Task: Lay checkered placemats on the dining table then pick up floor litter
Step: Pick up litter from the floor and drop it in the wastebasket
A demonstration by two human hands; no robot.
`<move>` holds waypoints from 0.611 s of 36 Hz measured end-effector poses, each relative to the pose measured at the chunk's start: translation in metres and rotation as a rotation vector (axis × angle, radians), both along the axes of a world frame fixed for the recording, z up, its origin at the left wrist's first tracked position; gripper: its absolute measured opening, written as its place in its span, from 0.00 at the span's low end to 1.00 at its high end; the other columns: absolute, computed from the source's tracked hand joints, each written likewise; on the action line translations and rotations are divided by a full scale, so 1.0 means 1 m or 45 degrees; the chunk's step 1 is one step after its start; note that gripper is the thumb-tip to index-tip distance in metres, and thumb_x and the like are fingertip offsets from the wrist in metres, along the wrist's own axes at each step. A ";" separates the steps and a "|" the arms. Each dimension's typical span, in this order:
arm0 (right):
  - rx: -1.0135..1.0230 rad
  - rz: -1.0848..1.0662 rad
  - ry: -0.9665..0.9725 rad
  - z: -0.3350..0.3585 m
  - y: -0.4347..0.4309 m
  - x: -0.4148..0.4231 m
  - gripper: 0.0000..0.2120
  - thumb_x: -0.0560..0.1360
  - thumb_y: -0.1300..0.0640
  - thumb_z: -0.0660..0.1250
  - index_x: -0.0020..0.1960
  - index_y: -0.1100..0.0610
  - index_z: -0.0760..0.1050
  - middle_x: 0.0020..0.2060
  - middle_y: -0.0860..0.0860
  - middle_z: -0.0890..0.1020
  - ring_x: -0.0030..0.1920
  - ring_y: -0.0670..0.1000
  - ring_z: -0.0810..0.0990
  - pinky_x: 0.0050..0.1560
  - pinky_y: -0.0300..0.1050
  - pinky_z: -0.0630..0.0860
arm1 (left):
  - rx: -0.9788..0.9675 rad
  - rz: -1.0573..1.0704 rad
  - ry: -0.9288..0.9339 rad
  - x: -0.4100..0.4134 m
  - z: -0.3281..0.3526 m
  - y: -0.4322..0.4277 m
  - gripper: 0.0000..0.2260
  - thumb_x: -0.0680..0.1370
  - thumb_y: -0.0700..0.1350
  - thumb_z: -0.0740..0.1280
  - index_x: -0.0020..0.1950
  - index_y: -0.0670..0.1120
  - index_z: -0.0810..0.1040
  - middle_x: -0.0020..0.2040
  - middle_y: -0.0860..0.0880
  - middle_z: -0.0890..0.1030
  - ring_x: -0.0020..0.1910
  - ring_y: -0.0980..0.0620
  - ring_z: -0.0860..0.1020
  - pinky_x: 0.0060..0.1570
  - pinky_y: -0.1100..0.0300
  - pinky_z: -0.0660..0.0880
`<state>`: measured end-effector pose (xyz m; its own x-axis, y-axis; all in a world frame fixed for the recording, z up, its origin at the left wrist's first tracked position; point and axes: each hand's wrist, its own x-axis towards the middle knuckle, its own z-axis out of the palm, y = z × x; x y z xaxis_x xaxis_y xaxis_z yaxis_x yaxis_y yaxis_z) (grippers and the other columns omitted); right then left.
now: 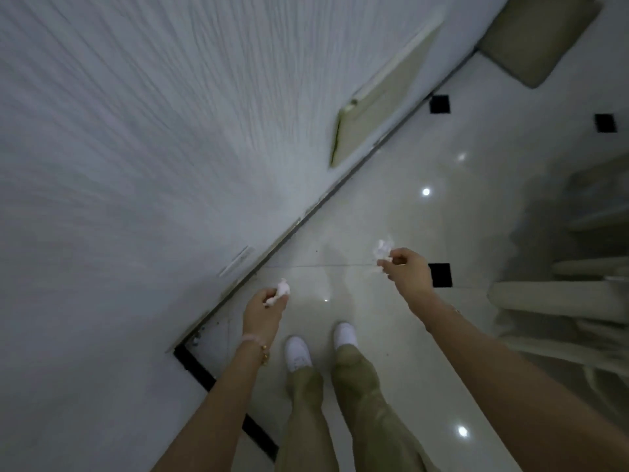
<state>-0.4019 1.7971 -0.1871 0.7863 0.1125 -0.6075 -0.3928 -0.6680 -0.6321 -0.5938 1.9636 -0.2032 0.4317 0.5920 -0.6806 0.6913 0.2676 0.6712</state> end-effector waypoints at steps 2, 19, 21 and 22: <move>0.068 -0.062 -0.038 0.043 -0.016 0.006 0.06 0.72 0.61 0.71 0.46 0.57 0.75 0.35 0.52 0.77 0.38 0.52 0.77 0.47 0.49 0.76 | 0.038 -0.001 -0.074 0.006 0.044 0.001 0.12 0.77 0.53 0.65 0.40 0.46 0.77 0.37 0.49 0.77 0.38 0.52 0.76 0.44 0.56 0.75; 0.158 -0.512 0.131 0.122 -0.227 -0.077 0.08 0.75 0.67 0.65 0.37 0.64 0.74 0.32 0.58 0.73 0.35 0.53 0.70 0.36 0.43 0.68 | 0.026 -0.382 -0.094 0.003 0.143 -0.073 0.18 0.75 0.52 0.68 0.27 0.50 0.67 0.25 0.54 0.70 0.30 0.53 0.68 0.34 0.60 0.64; 0.160 -0.570 0.162 0.119 -0.244 -0.085 0.11 0.76 0.67 0.65 0.34 0.63 0.72 0.31 0.58 0.72 0.33 0.52 0.68 0.35 0.42 0.65 | 0.022 -0.428 -0.062 0.008 0.138 -0.082 0.21 0.76 0.52 0.67 0.25 0.51 0.66 0.26 0.53 0.70 0.29 0.52 0.69 0.34 0.60 0.64; 0.166 -0.607 0.177 0.118 -0.252 -0.087 0.12 0.76 0.67 0.65 0.34 0.62 0.72 0.30 0.58 0.71 0.31 0.51 0.67 0.34 0.42 0.64 | 0.020 -0.448 -0.044 0.011 0.135 -0.086 0.21 0.76 0.52 0.67 0.25 0.51 0.65 0.27 0.53 0.70 0.30 0.52 0.70 0.34 0.60 0.65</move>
<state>-0.4891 1.5453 -0.0693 0.6815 -0.1570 -0.7148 -0.7208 -0.3130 -0.6184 -0.5824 1.8776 -0.0680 0.6334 0.4133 -0.6542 0.7163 0.0066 0.6978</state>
